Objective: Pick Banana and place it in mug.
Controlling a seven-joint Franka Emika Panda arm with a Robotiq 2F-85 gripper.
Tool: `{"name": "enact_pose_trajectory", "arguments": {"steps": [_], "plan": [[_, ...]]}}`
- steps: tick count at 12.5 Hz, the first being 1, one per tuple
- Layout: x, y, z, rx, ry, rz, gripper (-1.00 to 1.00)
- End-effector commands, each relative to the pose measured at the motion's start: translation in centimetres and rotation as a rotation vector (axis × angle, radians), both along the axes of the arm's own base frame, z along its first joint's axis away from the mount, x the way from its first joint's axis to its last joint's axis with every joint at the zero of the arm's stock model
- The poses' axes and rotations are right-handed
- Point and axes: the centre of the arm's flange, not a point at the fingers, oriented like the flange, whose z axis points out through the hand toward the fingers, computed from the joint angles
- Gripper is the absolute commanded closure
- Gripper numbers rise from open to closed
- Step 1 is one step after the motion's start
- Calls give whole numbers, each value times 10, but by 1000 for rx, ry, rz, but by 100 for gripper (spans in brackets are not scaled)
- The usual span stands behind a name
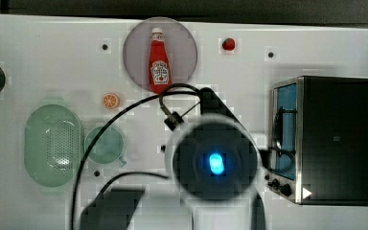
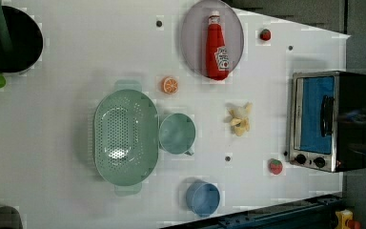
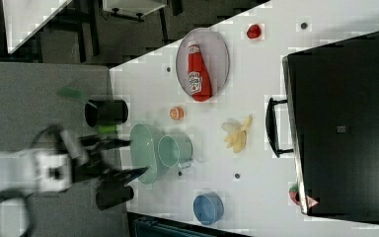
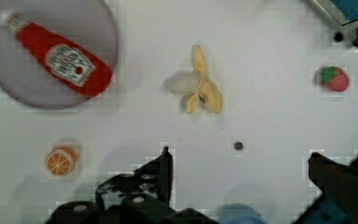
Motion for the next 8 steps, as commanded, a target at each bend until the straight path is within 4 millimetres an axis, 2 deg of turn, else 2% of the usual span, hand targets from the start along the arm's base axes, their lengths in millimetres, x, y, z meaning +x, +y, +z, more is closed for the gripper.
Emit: {"name": "enact_pose_trajectory", "arguments": {"steps": [1, 8], "plan": [[4, -5, -85, 7, 39, 108, -100], [13, -4, -222, 18, 36, 340, -100]]}}
